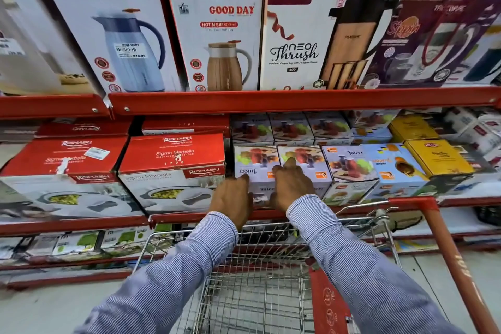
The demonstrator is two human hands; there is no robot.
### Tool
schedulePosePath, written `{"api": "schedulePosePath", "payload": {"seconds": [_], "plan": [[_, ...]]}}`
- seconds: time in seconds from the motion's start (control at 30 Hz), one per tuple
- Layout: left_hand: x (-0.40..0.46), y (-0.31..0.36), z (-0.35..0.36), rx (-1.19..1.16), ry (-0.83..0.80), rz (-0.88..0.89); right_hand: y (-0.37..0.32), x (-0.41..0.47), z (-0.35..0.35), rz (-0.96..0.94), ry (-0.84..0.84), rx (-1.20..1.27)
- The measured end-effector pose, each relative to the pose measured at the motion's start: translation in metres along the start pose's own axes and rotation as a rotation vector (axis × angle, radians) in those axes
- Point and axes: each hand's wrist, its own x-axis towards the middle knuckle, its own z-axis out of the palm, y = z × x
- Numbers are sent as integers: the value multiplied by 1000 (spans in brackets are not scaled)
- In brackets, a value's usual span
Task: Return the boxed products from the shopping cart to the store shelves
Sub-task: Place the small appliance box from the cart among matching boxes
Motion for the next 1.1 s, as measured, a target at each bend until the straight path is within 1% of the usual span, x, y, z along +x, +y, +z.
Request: {"api": "schedulePosePath", "payload": {"seconds": [0.1,0.17,0.23,0.3,0.37,0.47,0.57,0.63,0.7,0.9,1.1], "plan": [[4,2,-7,79,-63,-22,6,7,-4,-29,-7,-23],[5,3,-13,115,-58,-12,11,12,-5,-48,-9,-50],[10,6,-19,163,-28,47,16,18,-6,-87,-6,-97],[22,6,-25,195,-22,151,18,28,-8,-153,-6,-153],[42,4,-28,245,-85,232,16,43,-11,-222,-58,-216],[66,4,-31,345,-166,284,16,58,-15,-273,-145,-255],[79,11,-33,420,-243,327,23,64,-20,-279,-146,-231],[85,12,-36,475,-314,317,26,66,-23,-305,-111,-221],[88,10,-36,499,-344,299,28,69,-23,-327,-80,-216],[86,10,-35,495,-340,282,35,73,-20,-365,-44,-258],[82,12,-35,529,-319,291,32,70,-21,-355,-56,-275]]}}
